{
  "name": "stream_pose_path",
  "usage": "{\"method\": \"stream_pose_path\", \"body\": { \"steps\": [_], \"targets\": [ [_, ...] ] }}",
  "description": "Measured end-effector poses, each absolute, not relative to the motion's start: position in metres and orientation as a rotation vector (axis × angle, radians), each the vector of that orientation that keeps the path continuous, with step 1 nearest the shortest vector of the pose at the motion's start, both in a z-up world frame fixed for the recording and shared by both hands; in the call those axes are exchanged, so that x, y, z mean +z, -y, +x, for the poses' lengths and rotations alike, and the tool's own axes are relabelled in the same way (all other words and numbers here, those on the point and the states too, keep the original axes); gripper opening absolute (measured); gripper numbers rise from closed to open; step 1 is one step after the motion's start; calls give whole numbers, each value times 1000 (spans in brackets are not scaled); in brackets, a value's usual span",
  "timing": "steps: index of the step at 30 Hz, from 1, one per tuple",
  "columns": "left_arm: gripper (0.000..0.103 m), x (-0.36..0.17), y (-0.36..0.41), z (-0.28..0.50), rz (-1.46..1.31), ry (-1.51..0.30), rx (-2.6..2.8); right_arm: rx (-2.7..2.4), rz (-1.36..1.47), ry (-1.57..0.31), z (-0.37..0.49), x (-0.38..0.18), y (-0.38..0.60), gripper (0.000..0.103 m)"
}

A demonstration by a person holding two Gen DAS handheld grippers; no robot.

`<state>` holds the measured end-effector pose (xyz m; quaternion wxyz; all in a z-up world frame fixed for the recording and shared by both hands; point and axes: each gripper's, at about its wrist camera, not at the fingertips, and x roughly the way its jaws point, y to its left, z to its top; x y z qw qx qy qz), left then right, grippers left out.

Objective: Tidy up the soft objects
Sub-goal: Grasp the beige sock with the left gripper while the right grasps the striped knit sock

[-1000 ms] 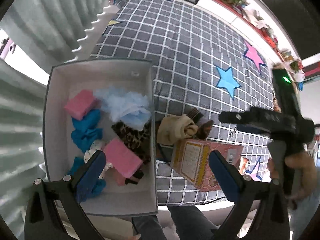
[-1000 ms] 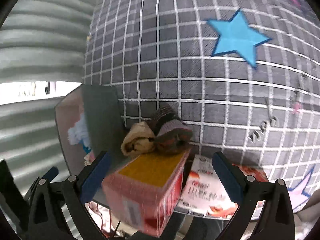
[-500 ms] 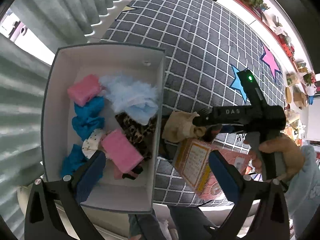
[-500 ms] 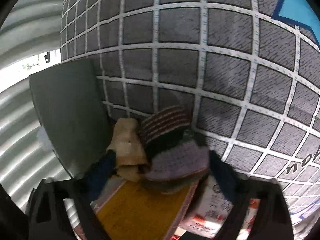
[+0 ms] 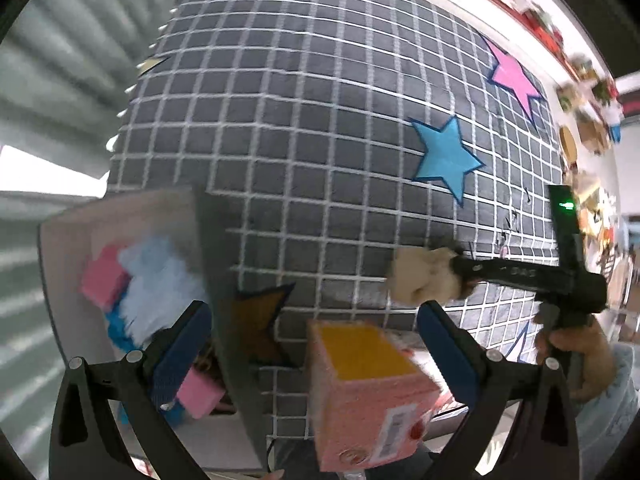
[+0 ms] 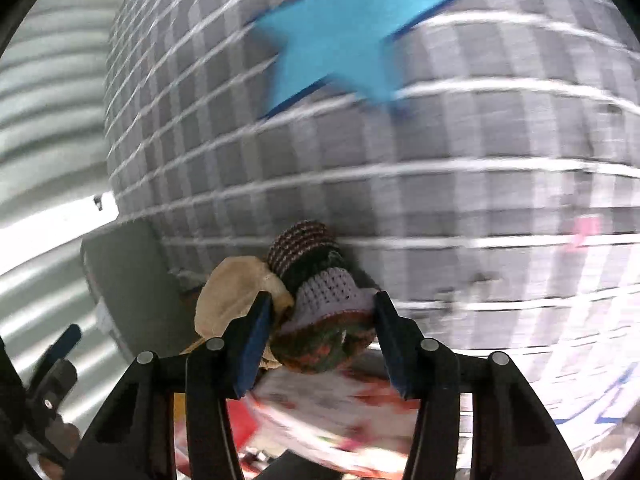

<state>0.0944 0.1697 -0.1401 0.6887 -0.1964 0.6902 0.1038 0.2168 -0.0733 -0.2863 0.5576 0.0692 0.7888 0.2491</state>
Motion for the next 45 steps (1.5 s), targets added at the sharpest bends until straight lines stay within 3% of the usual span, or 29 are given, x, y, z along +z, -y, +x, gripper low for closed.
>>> {"method": "stream_pose_path", "body": {
  "steps": [4, 5, 6, 8, 18, 25, 35, 36, 40, 45],
  "targets": [
    [103, -142, -147, 118, -442, -1565, 176, 424, 159, -1743, 242, -262, 130, 53],
    [103, -143, -139, 125, -451, -1569, 161, 372, 169, -1710, 246, -255, 147, 60],
    [103, -143, -133, 130, -459, -1572, 152, 329, 185, -1689, 249, -251, 162, 77],
    [103, -146, -117, 142, -477, -1582, 127, 239, 224, -1642, 255, -239, 188, 93],
    [103, -188, -23, 180, -398, -1628, 48, 125, 356, -1671, 235, -249, 263, 93],
    [103, -241, 22, 173, -150, -1724, 40, 151, 409, -1716, 211, -264, 258, 93],
    [103, -233, -102, 192, -445, -1591, 522, 326, 233, -1639, 215, -248, 209, 93],
    [103, -229, -109, 192, -462, -1584, 532, 354, 191, -1628, 215, -246, 200, 100],
    [103, -218, -122, 184, -507, -1570, 530, 475, -53, -1559, 210, -248, 148, 103],
    [103, -219, -110, 189, -461, -1587, 456, 494, -145, -1523, 220, -262, 112, 103]
  ]
}}
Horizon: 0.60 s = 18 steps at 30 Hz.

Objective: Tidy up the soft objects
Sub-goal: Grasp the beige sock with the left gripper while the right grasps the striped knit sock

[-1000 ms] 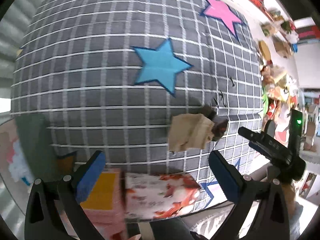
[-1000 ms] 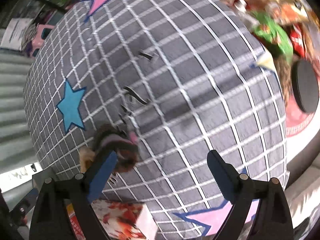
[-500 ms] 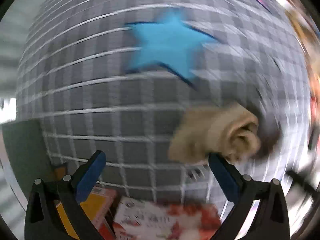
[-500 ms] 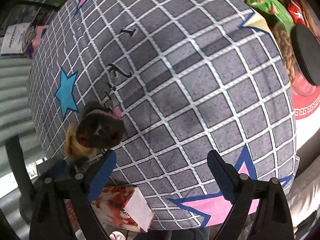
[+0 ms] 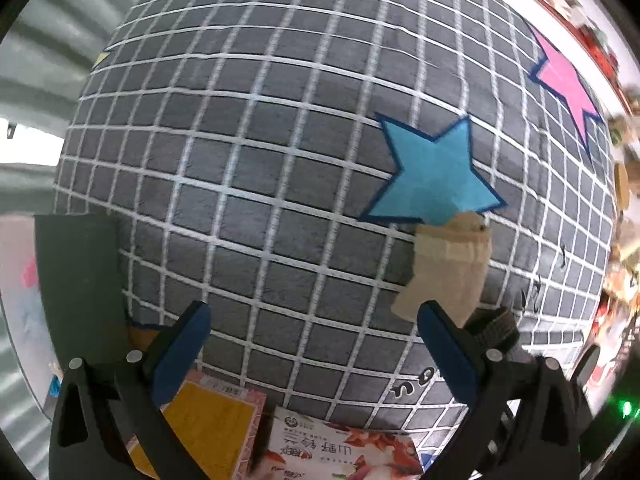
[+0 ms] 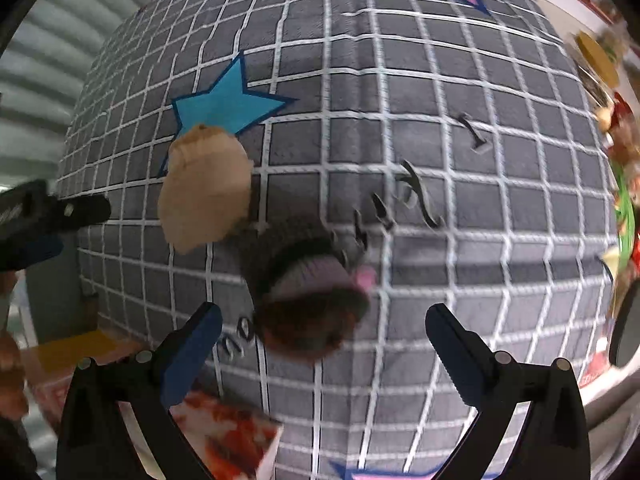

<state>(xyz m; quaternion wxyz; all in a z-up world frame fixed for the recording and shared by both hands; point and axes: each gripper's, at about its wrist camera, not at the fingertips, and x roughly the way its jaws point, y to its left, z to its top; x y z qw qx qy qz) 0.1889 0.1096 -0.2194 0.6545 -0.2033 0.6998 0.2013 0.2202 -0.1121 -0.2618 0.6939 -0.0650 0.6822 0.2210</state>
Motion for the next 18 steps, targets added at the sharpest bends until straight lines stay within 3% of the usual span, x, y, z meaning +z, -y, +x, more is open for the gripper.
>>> {"method": "stream_pose_path", "body": {
  "steps": [4, 5, 6, 8, 17, 18],
  "targets": [
    [103, -225, -87, 200, -412, -1594, 405, 493, -199, -1534, 223, -282, 93, 102],
    [103, -226, -84, 202, -401, -1599, 390, 492, -197, -1531, 223, -285, 93, 93],
    [103, -228, -77, 206, -393, -1602, 383, 495, -186, -1538, 223, -287, 94, 72],
    [103, -230, -61, 214, -374, -1608, 367, 516, -122, -1559, 223, -289, 100, 58],
    [102, -266, -5, 268, -228, -1632, 305, 421, -33, -1549, 224, -276, 162, 53],
    [93, -271, -3, 270, -229, -1636, 300, 412, -22, -1547, 222, -273, 171, 53]
  ]
}}
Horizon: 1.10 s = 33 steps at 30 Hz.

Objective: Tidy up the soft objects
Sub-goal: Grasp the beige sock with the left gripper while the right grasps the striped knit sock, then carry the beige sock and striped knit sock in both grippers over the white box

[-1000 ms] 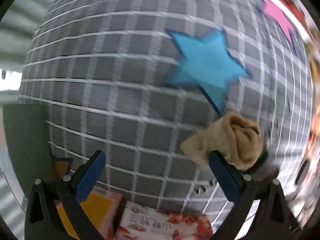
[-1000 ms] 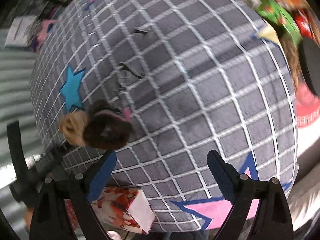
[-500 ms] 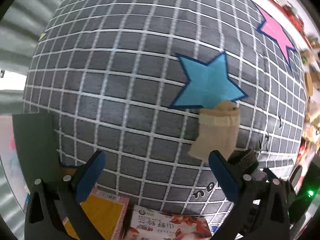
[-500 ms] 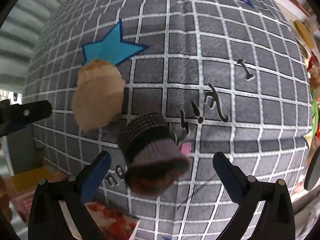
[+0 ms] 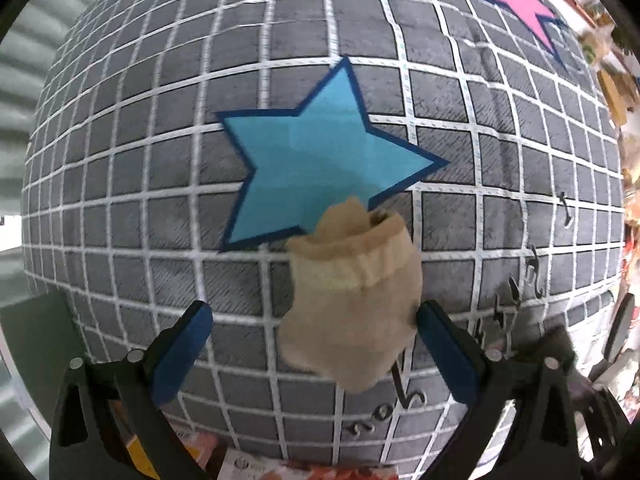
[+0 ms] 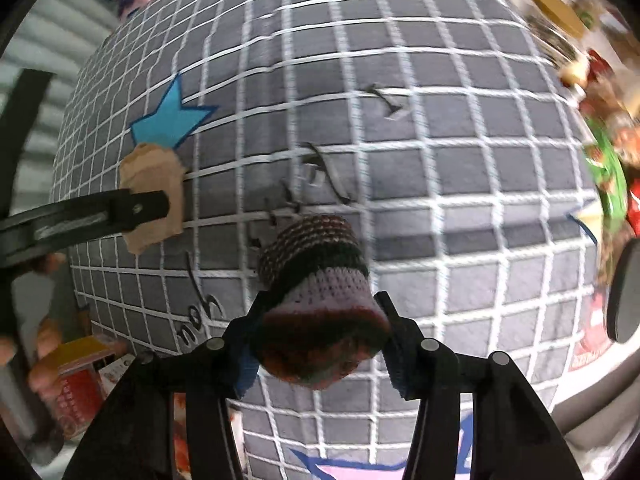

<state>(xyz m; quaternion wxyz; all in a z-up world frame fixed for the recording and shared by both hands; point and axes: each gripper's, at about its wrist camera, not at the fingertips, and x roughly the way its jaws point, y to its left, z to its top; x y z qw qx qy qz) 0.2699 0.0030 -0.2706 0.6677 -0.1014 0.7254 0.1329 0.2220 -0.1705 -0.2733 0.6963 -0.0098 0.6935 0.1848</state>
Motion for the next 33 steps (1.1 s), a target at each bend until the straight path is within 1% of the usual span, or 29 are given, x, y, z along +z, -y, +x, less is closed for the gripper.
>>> {"method": "stream_pose_path", "body": {
  "steps": [1, 3, 5, 7, 9, 11, 15, 22, 23, 25, 26, 27, 32, 33],
  "targets": [
    [80, -275, -1, 276, -234, -1646, 297, 406, -13, -1543, 220, -271, 177, 53],
    [71, -283, 2, 276, -259, -1671, 287, 397, 10, -1530, 217, -265, 188, 53],
    [57, -284, 12, 282, -273, -1667, 239, 392, 33, -1516, 218, -256, 196, 53],
    [30, -287, 20, 286, -250, -1667, 202, 390, 51, -1502, 216, -250, 198, 53],
    [18, -284, 36, 295, -191, -1665, 183, 392, 63, -1491, 215, -245, 203, 53],
    [17, -280, 43, 296, -209, -1650, 152, 395, 69, -1480, 210, -239, 198, 53],
    [17, -255, 46, 281, -214, -1611, 135, 401, 71, -1460, 203, -228, 206, 53],
    [17, -209, 50, 233, -223, -1547, 88, 404, 68, -1459, 200, -222, 206, 53],
    [17, -203, 51, 224, -225, -1545, 84, 397, 67, -1463, 200, -224, 207, 54],
    [17, -191, 56, 210, -219, -1535, 81, 393, 74, -1469, 200, -229, 209, 74],
    [17, -187, 59, 204, -213, -1530, 81, 379, 56, -1471, 202, -234, 208, 99],
    [17, -187, 58, 198, -213, -1528, 78, 361, 7, -1464, 204, -239, 205, 103],
    [17, -180, 32, 177, -193, -1530, 60, 391, -98, -1500, 211, -275, 188, 103],
    [17, -184, 21, 175, -185, -1530, 57, 392, -110, -1514, 212, -282, 186, 98]
  ]
}}
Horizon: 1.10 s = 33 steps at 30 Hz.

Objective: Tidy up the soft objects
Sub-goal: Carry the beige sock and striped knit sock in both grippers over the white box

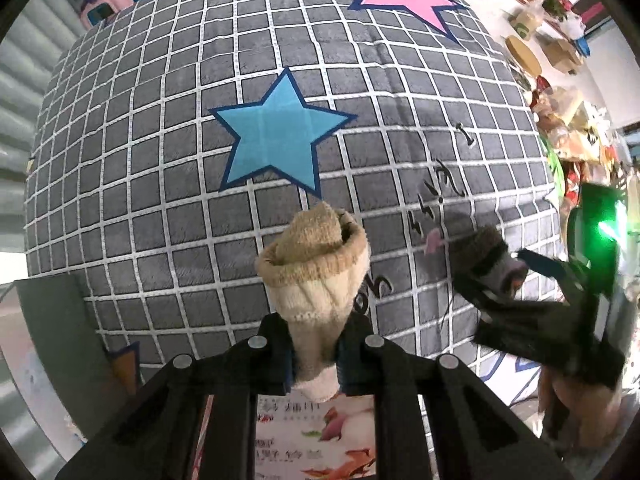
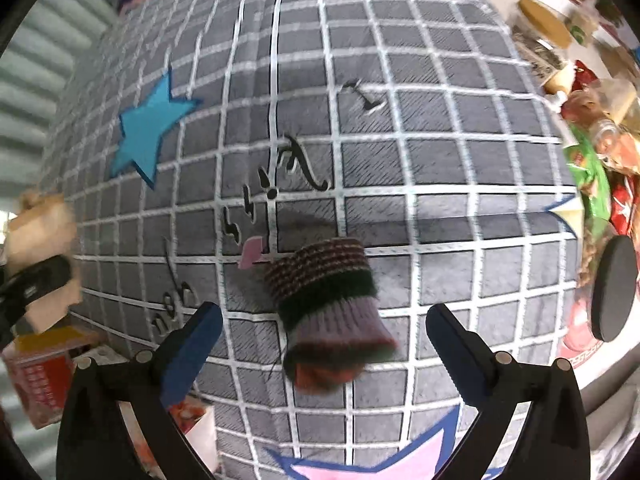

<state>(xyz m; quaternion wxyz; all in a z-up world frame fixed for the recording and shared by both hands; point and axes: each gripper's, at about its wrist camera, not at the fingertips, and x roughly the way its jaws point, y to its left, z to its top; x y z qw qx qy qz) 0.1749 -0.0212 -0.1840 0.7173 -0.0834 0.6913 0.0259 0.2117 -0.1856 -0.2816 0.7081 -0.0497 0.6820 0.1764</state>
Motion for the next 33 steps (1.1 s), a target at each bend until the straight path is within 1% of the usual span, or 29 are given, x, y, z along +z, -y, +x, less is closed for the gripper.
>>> {"method": "stream_pose_path", "body": {
  "steps": [1, 2, 3, 4, 5, 6, 21, 33],
  "targets": [
    [17, -183, 21, 172, -178, -1529, 54, 383, -125, -1533, 212, -289, 184, 91],
    [17, -190, 16, 176, -174, -1529, 50, 370, -130, -1557, 212, -296, 183, 63],
    [17, -189, 20, 173, -167, -1526, 45, 366, -119, -1581, 211, -301, 184, 52],
    [17, -182, 17, 169, -163, -1525, 40, 364, -100, -1586, 209, -303, 187, 51],
    [17, -180, 20, 167, -157, -1522, 33, 367, -98, -1582, 208, -302, 188, 44],
    [17, -179, 22, 165, -153, -1520, 29, 374, -96, -1575, 206, -300, 190, 42],
    [17, -150, 38, 122, -85, -1444, -52, 393, 44, -1480, 167, -231, 218, 42],
    [17, -114, 10, 73, -111, -1357, -51, 434, 33, -1408, 118, -171, 182, 42]
  ]
}}
